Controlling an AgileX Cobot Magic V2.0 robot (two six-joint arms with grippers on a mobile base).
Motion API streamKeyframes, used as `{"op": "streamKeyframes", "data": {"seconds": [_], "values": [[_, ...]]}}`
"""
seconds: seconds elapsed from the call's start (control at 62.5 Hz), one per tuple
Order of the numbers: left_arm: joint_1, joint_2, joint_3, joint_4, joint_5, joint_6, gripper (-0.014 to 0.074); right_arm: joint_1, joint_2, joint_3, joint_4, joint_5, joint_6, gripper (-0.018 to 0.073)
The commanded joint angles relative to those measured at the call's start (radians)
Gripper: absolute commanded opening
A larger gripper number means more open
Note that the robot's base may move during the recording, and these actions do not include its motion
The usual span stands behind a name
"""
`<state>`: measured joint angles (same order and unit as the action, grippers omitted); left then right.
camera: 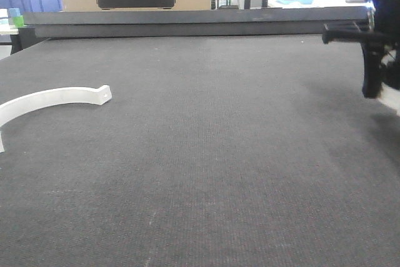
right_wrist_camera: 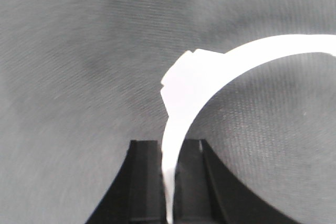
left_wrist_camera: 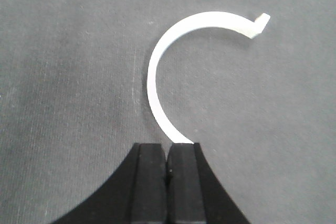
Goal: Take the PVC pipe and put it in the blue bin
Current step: 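Lower the left gripper onto the other white pipe arc and close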
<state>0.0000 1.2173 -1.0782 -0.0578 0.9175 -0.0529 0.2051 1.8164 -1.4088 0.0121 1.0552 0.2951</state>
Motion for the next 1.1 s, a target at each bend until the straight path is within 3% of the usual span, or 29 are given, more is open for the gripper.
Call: {"op": "streamKeyframes", "data": {"seconds": [0.0, 0.192, 0.56, 0.64, 0.736, 0.848, 1.088], "values": [[0.001, 0.045, -0.078, -0.001, 0.085, -0.01, -0.0111, 0.034, -0.036, -0.027, -0.012, 0.037, -0.117, -0.0158], [0.001, 0.232, -0.226, 0.003, 0.247, -0.01, -0.0111, 0.113, -0.071, -0.027, -0.012, 0.05, -0.193, -0.0158], [0.001, 0.518, -0.324, 0.022, 0.216, 0.006, -0.0106, 0.129, -0.071, -0.027, -0.004, 0.048, -0.193, -0.0158], [0.001, 0.549, -0.324, 0.022, 0.201, 0.023, -0.0041, 0.129, -0.071, -0.027, -0.002, 0.044, -0.193, -0.0158], [0.001, 0.573, -0.324, 0.017, 0.165, 0.023, 0.0127, 0.129, -0.071, -0.025, -0.002, 0.044, -0.193, -0.0158], [0.001, 0.584, -0.324, 0.015, 0.136, 0.023, 0.0256, 0.129, -0.071, -0.021, -0.002, 0.036, -0.193, -0.0158], [0.001, 0.643, -0.324, 0.013, 0.106, 0.023, 0.024, 0.129, -0.071, -0.015, -0.002, 0.03, -0.193, -0.0158]]}}
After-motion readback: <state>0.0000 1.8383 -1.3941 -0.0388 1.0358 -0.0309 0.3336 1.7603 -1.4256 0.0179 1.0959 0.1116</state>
